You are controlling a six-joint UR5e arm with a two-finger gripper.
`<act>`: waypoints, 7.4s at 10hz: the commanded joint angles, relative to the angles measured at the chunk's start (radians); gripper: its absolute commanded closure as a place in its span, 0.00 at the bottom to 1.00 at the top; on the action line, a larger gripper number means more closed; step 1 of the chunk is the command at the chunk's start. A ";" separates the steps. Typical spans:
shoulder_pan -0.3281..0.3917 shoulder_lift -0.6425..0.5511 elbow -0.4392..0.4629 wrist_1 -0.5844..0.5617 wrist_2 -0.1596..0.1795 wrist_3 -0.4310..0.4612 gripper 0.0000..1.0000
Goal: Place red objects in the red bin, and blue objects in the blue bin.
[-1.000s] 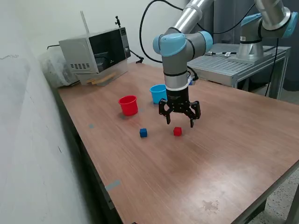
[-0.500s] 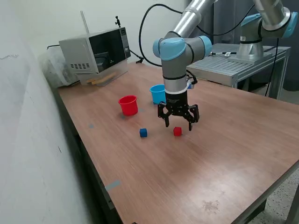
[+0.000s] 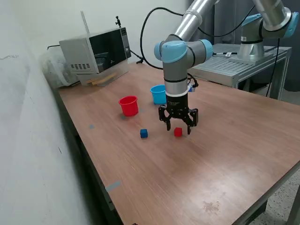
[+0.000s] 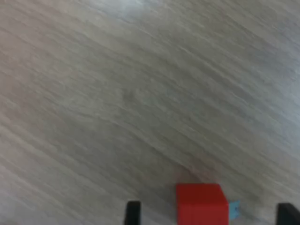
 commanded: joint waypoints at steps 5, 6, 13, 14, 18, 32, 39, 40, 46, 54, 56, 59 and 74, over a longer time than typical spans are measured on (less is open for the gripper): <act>0.002 0.002 -0.005 -0.014 -0.046 0.021 1.00; 0.002 -0.002 -0.007 -0.014 -0.116 0.018 1.00; -0.104 -0.292 0.163 0.005 -0.186 0.025 1.00; -0.116 -0.357 0.233 0.006 -0.184 0.025 1.00; -0.190 -0.437 0.350 -0.006 -0.149 0.025 1.00; -0.290 -0.207 0.102 0.020 -0.076 0.016 1.00; -0.334 -0.120 -0.013 0.019 -0.080 -0.010 1.00; -0.334 -0.108 -0.021 0.017 -0.080 -0.009 1.00; -0.371 -0.066 -0.079 0.011 -0.083 -0.013 1.00; -0.270 -0.058 -0.061 0.022 -0.094 -0.001 0.00; -0.213 -0.058 -0.062 0.022 -0.094 -0.001 0.00; -0.146 -0.060 -0.062 0.020 -0.092 -0.015 0.00; -0.092 0.101 -0.348 0.252 0.093 -0.719 0.00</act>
